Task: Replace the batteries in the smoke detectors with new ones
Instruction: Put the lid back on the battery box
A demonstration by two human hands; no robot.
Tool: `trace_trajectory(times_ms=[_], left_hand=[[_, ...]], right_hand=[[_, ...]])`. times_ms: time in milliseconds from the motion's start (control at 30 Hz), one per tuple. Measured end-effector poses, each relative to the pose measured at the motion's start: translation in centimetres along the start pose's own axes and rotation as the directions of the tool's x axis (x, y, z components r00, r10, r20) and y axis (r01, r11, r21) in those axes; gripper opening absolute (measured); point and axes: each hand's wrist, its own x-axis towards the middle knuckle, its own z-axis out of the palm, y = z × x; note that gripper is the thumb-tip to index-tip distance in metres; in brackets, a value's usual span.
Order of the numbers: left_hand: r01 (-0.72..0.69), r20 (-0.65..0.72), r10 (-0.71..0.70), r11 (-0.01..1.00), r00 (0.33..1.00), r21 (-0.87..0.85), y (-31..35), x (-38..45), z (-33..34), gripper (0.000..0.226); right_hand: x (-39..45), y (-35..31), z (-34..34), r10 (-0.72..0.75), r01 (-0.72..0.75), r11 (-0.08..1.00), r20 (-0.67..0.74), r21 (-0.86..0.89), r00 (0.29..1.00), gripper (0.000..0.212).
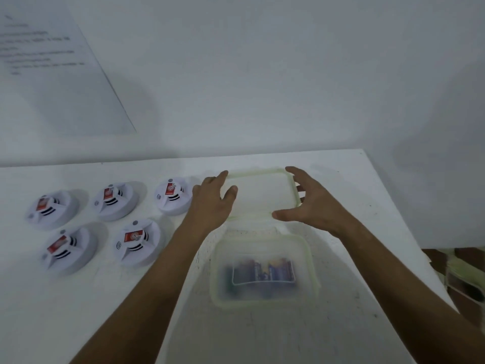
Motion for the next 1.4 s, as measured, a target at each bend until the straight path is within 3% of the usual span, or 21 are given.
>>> trace_trajectory(times_ms=[167,267,400,500,833,1133,1400], left_hand=[[-0.029,0.043,0.030,0.999,0.999,-0.022,-0.2,-0.3,0.0,0.054],[-0.071,0.074,0.069,0.997,0.995,0.026,-0.2,0.0,-1.1,0.066],[-0.186,0.323,0.125,0.969,0.938,0.166,0.2,0.9,-3.0,0.106],[-0.281,0.460,0.140,0.926,0.877,0.254,0.4,2.2,-3.0,0.122],[-0.381,0.468,0.174,0.837,0.866,0.394,1.1,2.5,-1.6,0.130],[-0.362,0.381,0.252,0.898,0.889,0.251,0.5,2.9,-0.7,0.130],[-0.410,0.373,0.281,0.850,0.884,0.332,0.6,2.8,-0.3,0.122]], right_hand=[[-0.1,0.6,-0.1,0.058,-0.051,0.989,0.051,-0.136,0.997,0.120],[0.2,0.2,-0.5,0.082,-0.057,0.971,0.101,-0.231,0.991,0.118],[0.9,-0.8,-1.0,0.012,0.046,0.936,0.164,-0.348,0.986,0.123],[1.7,-2.0,-1.2,0.015,0.110,0.902,0.285,-0.418,0.958,0.129],[3.1,0.0,-0.2,-0.051,0.189,0.881,0.312,-0.434,0.949,0.129],[3.4,0.7,0.3,-0.147,0.200,0.943,0.207,-0.266,0.967,0.122],[3.6,0.5,0.4,-0.148,0.212,0.928,0.220,-0.307,0.964,0.121]])
